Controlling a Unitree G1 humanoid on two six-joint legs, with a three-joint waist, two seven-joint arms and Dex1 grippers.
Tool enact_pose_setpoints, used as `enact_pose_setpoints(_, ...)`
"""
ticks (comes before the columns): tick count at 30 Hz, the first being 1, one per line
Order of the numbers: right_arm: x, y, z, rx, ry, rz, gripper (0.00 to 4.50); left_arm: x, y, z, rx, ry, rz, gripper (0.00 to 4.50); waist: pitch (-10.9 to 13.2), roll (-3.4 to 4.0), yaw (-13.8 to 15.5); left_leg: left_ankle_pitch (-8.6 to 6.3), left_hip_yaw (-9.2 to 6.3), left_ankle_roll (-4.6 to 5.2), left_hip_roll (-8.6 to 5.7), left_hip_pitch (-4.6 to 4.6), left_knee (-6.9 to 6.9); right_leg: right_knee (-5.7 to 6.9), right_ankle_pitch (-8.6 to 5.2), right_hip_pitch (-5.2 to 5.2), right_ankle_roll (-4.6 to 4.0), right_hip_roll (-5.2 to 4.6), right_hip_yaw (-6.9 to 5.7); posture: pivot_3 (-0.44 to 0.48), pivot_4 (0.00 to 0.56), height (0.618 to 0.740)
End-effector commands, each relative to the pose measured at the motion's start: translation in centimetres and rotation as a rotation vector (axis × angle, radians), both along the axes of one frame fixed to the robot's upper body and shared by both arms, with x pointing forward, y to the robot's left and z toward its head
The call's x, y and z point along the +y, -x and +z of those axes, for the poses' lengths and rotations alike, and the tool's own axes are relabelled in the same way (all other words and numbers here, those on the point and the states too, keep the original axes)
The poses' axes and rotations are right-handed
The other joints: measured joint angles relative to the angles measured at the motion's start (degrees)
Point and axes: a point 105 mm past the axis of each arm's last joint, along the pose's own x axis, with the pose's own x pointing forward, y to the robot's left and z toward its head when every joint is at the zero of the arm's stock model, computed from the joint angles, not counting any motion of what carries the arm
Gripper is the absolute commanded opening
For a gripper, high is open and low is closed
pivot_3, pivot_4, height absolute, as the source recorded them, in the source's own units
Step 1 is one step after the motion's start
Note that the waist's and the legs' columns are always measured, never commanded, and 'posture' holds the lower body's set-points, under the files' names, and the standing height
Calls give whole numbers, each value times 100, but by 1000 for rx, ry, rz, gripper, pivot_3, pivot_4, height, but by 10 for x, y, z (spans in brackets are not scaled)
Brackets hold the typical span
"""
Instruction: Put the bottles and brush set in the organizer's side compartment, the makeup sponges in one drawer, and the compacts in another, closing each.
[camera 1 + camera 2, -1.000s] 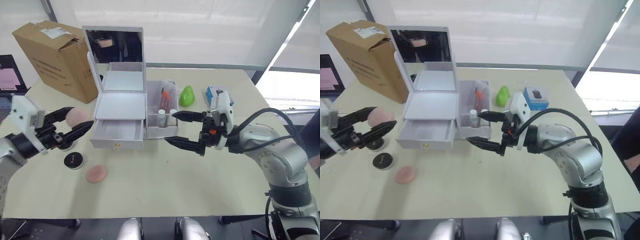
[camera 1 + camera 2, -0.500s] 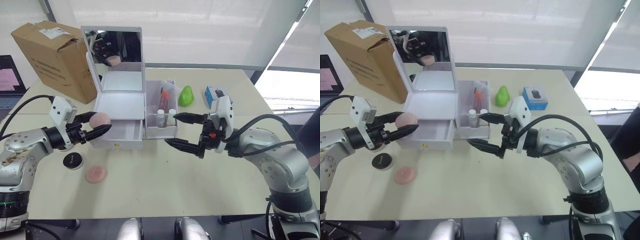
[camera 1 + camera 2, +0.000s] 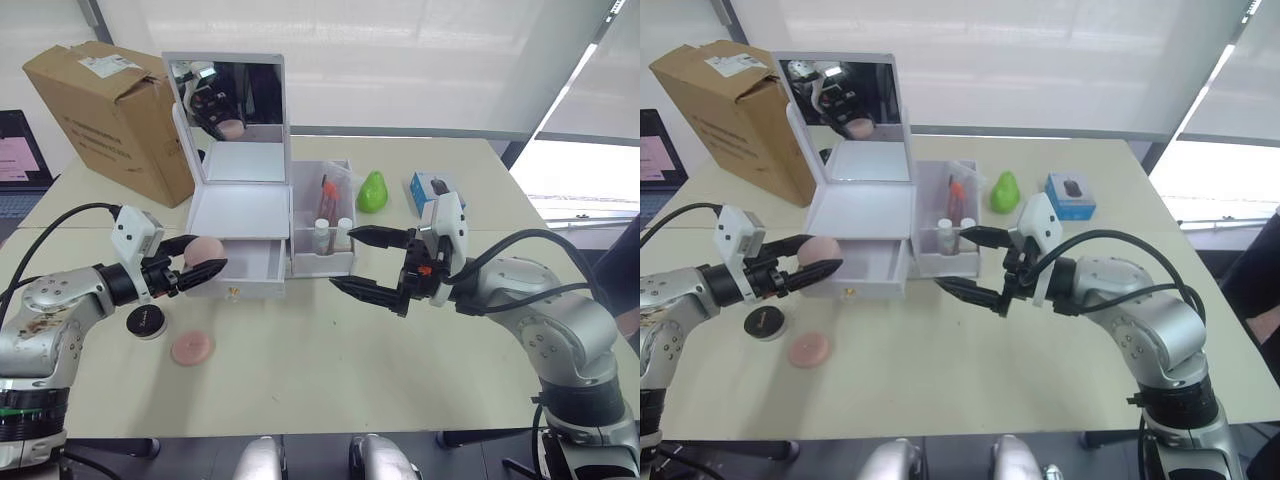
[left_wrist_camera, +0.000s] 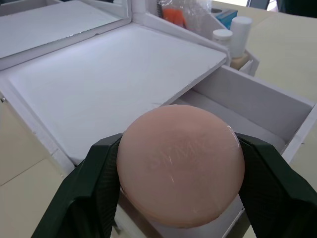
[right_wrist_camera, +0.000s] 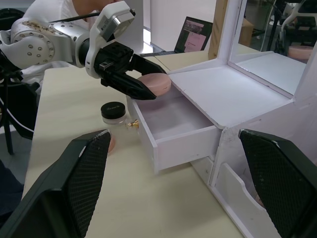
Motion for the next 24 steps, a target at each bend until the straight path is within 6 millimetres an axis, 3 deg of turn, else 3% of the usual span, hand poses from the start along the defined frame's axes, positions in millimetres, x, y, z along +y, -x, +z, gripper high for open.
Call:
enact_pose_setpoints(1,-1,6,11,-44,-21,7,4500,-2,0,11,-45,-13,-10,2963,0,-1,-3,0,0,0,0,0,0,0,0,0,0,0,0,0,150,740)
enact_pose_setpoints(2,-1,5,11,-43,-21,6,4500,-3,1,11,-45,-11,-13,2963,0,-1,-4,0,0,0,0,0,0,0,0,0,0,0,0,0,150,740)
enact_pose_setpoints(4,-1,6,11,-43,-22,4,4500,-3,1,12,-46,-2,-15,3702,0,-1,-4,0,0,0,0,0,0,0,0,0,0,1,0,0,150,740)
enact_pose_setpoints(7,-2,5,10,-41,-23,-1,4500,-2,0,17,-62,14,-10,4456,0,0,4,0,0,0,0,-1,0,0,0,0,1,0,-1,0,150,740)
enact_pose_setpoints(18,-7,3,11,-42,-27,-23,4500,12,3,45,-99,140,31,4456,-3,-8,-9,0,-1,0,-1,0,0,1,3,2,5,0,0,0,150,740)
enact_pose_setpoints(23,-31,-6,6,-37,-3,-120,4500,47,19,49,-102,181,153,4456,-4,-10,-8,1,0,1,0,2,0,0,3,2,6,0,1,0,150,740)
enact_pose_setpoints(24,-43,-8,1,-27,6,-164,4500,63,25,45,-104,159,213,4456,-4,-9,-7,0,0,1,0,2,0,0,3,2,6,0,1,0,150,740)
